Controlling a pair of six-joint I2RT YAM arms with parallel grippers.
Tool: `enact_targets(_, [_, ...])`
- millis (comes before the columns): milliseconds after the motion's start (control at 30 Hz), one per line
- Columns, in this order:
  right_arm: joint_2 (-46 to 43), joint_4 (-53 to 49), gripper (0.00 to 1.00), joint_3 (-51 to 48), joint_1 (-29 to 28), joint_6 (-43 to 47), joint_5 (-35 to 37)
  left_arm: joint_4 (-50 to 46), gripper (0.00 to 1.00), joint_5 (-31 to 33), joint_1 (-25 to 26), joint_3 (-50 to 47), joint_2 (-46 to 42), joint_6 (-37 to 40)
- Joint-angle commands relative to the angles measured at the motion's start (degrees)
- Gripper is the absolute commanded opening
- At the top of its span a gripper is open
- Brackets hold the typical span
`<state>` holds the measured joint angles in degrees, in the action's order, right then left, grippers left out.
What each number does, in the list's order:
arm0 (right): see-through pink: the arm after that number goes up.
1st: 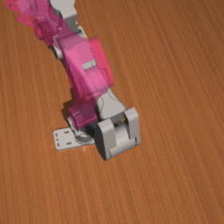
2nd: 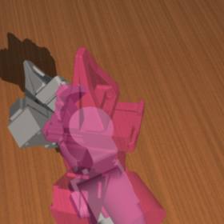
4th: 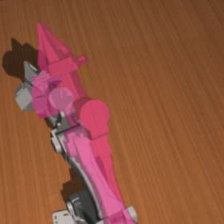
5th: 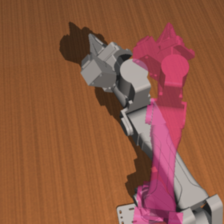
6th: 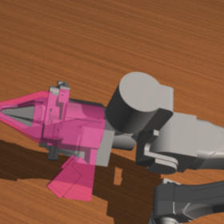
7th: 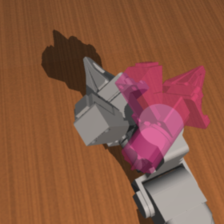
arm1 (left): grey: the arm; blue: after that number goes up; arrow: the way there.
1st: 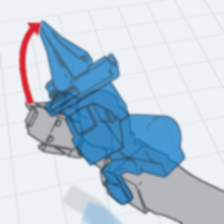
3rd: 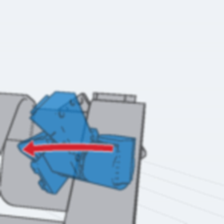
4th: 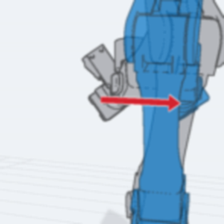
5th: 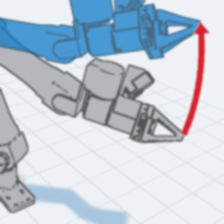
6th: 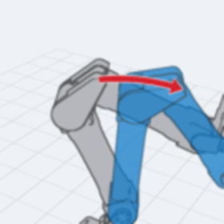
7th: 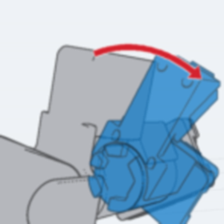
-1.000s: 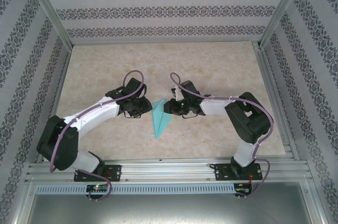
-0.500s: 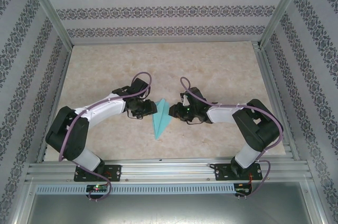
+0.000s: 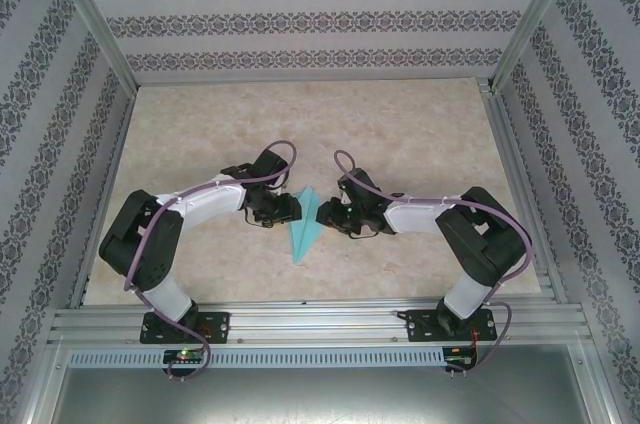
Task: Fold a paper plane with a square sheet of paper (pick it up from the middle)
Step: Turn over the paper at the center of the table.
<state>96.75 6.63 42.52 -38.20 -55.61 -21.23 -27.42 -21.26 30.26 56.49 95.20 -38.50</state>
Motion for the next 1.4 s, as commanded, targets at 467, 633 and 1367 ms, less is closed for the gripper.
enact_targets(467, [3.37,0.97,0.32,2.27,-1.25,-3.32,0.46,0.52,0.37,-1.69,-0.32,1.63,6.53,2.75])
enact_targets(633, [4.42,2.93,0.3,3.68,-1.51,-4.44,-1.01,0.48,0.31,-2.13,-0.09,1.61,7.08,2.95])
enact_targets(1367, [5.48,8.18,0.35,4.42,-1.0,-3.07,-2.93,0.2,0.21,0.06,0.01,0.01,5.6,2.23])
